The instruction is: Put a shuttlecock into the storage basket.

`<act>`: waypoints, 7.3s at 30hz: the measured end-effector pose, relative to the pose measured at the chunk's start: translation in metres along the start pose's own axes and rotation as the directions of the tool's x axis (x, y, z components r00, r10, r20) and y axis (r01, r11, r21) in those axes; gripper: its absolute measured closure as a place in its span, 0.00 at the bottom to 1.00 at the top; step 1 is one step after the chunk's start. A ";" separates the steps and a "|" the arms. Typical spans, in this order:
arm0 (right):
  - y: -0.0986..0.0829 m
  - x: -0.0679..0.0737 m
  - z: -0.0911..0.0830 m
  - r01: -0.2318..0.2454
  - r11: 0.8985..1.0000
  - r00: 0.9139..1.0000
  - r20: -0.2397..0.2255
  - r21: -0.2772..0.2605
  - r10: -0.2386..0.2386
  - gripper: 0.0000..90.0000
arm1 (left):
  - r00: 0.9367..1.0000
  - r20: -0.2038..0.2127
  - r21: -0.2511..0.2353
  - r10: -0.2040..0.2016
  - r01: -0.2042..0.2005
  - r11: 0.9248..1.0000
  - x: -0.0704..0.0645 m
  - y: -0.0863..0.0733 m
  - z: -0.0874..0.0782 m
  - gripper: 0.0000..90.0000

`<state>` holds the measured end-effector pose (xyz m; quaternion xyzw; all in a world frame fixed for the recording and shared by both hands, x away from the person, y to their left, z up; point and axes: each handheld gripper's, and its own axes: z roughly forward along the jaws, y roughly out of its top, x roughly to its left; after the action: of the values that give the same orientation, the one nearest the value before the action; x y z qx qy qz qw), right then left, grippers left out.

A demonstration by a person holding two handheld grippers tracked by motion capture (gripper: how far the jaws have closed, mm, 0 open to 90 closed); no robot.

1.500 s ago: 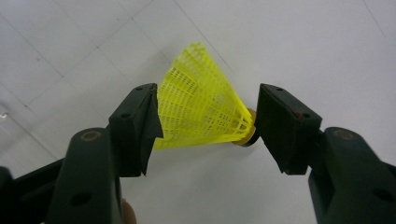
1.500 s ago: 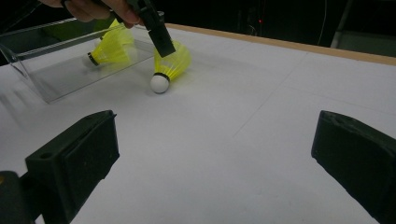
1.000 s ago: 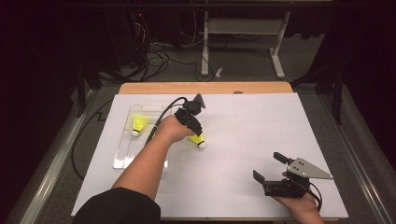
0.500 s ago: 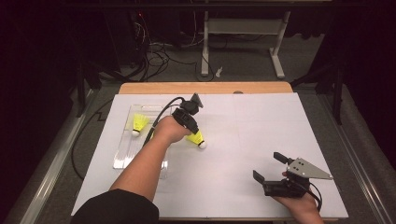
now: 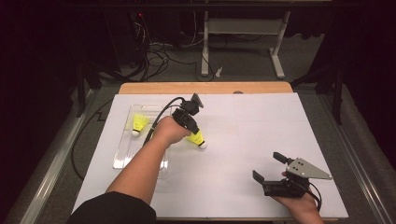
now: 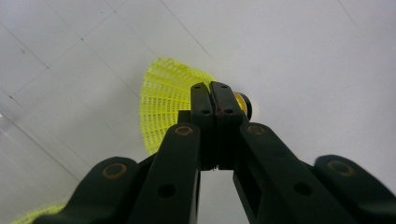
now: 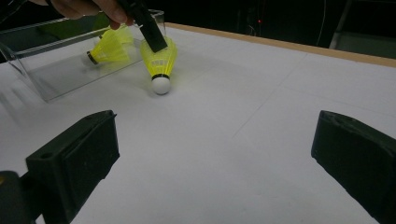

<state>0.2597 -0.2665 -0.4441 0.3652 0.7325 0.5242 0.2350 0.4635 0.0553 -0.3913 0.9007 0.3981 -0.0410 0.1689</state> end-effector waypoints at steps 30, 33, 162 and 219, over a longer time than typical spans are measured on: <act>0.001 0.002 0.001 0.006 1.000 1.000 0.000 0.002 -0.006 0.01 | 0.998 0.000 -0.034 0.058 -0.058 0.998 -0.024 -0.012 -0.023 1.00; 0.001 0.002 0.001 0.007 1.000 1.000 0.000 0.002 -0.007 0.01 | 0.998 -0.001 -0.035 0.066 -0.066 0.997 -0.027 -0.014 -0.025 1.00; 0.000 0.003 0.001 0.012 1.000 1.000 0.006 0.016 -0.012 0.01 | 0.993 -0.101 -0.120 -0.061 0.049 0.992 0.019 -0.113 -0.122 1.00; 0.000 0.004 0.003 0.008 1.000 1.000 0.010 0.024 -0.008 0.01 | 0.998 -0.043 -0.075 -0.056 0.052 0.996 0.014 -0.144 -0.081 1.00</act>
<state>0.2591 -0.2612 -0.4454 0.3675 0.7390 0.5127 0.2366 0.3632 0.1826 -0.3577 0.8835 0.4273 -0.0105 0.1919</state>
